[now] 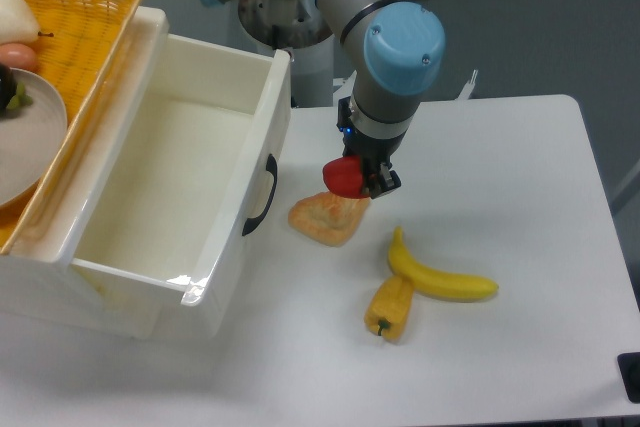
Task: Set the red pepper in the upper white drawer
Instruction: 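Hold the red bell pepper in the gripper above the bread slice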
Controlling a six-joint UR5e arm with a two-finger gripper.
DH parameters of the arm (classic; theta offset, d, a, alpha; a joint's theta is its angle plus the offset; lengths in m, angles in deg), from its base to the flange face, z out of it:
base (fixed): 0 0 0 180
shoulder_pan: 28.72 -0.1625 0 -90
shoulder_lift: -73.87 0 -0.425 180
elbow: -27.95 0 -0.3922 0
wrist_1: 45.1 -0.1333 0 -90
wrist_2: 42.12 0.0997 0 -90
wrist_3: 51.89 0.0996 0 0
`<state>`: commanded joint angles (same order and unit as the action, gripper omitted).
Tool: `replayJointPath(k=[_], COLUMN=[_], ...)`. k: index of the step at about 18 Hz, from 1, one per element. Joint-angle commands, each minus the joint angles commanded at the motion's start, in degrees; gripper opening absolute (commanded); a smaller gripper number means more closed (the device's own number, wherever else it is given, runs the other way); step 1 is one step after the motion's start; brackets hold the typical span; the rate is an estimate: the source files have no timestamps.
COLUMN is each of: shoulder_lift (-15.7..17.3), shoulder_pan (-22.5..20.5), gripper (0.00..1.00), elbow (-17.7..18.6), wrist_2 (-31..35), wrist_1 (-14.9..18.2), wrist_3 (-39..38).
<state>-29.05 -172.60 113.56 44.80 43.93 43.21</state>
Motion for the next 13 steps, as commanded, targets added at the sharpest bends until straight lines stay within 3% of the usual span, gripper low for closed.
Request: replayJointPath(k=[13], shoulder_lift=[0.44], shoulder_pan=[0.09], gripper=[0.4], elbow=[-0.79], wrist_2=[-1.75], wrist_1=[0.09], wrist_3=[-3.68])
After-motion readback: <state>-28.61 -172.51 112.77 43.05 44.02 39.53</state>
